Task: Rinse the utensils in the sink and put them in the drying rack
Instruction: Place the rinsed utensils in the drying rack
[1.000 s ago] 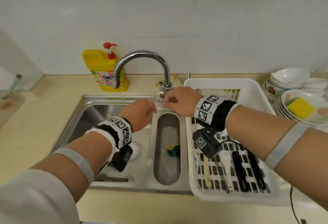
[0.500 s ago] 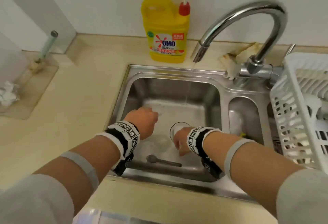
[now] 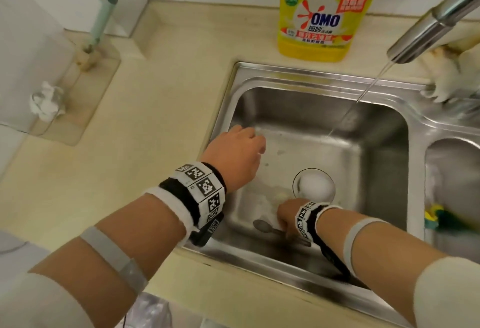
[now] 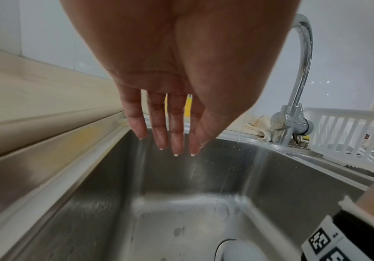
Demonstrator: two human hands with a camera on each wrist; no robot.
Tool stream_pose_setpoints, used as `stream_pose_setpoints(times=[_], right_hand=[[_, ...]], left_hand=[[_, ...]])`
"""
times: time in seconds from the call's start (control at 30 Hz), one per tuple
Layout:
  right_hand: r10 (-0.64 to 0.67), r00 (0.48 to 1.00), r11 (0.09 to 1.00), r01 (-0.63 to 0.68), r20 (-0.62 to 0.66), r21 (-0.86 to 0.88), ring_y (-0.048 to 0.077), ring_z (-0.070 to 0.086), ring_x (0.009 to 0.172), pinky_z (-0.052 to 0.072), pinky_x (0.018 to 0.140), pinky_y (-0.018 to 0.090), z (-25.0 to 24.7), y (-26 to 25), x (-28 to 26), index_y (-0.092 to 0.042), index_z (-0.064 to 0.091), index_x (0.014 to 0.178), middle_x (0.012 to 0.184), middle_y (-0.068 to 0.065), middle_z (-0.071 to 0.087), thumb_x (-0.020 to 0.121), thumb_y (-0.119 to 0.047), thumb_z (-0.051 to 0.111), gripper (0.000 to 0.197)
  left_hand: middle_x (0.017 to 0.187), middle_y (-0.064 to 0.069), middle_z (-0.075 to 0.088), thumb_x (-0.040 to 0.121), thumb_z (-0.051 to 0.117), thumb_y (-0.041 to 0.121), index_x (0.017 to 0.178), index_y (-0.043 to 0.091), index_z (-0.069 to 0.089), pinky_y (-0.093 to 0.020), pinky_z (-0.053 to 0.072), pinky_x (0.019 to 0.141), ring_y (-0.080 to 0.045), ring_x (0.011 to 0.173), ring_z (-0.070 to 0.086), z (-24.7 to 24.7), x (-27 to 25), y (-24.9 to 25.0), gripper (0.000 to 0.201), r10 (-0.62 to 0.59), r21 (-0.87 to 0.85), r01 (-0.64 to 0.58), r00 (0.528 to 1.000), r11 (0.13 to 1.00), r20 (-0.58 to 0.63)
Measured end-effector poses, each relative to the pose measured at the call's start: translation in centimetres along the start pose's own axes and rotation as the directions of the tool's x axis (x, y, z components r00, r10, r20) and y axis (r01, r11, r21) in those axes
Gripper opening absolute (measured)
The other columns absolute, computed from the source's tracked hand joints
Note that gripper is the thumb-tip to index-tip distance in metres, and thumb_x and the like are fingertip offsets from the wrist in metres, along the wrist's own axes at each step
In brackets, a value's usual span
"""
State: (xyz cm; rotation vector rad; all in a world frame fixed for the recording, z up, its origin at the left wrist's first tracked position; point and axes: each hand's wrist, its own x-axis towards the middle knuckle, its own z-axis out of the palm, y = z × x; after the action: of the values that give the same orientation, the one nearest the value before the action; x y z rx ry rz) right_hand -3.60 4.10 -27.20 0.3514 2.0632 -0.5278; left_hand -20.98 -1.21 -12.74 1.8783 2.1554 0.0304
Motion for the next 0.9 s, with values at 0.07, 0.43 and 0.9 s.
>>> stream_pose_setpoints(times=[0.07,0.43,0.9], right_hand=[[-0.030,0.999,0.999,0.032,0.043,-0.029,0.029,0.066,0.078,0.054,0.073,0.032,0.0,-0.4,0.1,-0.013,0.067,0.085,0.086,0.005,0.068,0.081,-0.028,0.074,0.017],[0.104,0.926,0.901,0.066,-0.362,0.429,0.023,0.066,0.078,0.054,0.071,0.032,-4.6,4.5,-6.9,-0.026,0.053,0.080,0.084,0.000,0.069,0.086,-0.026,0.064,0.012],[0.574,0.542,0.492,0.370,-0.613,0.788,0.003,0.056,0.064,0.041,0.060,0.006,-9.3,13.7,-17.1,-0.015,0.076,0.098,0.072,-0.004,0.066,0.095,-0.017,0.064,0.013]], left_hand=[[0.112,0.003,0.062,0.094,0.051,0.026,0.112,0.024,0.063,-0.038,0.049,0.088,-0.022,0.107,0.054,0.0,0.0,0.2,0.021,0.000,-0.005,0.000,1.000,1.000,0.003],[0.108,0.005,0.060,0.095,0.052,0.026,0.108,0.027,0.063,-0.034,0.049,0.091,-0.017,0.099,0.059,-0.8,2.9,1.4,0.017,-0.152,-0.280,0.198,0.972,0.939,0.180],[0.111,-0.019,0.065,0.097,0.055,-0.003,0.132,0.003,0.055,-0.035,0.060,0.077,-0.029,0.088,0.070,-1.4,13.2,8.5,0.035,-0.235,-0.939,0.338,0.920,0.063,0.315]])
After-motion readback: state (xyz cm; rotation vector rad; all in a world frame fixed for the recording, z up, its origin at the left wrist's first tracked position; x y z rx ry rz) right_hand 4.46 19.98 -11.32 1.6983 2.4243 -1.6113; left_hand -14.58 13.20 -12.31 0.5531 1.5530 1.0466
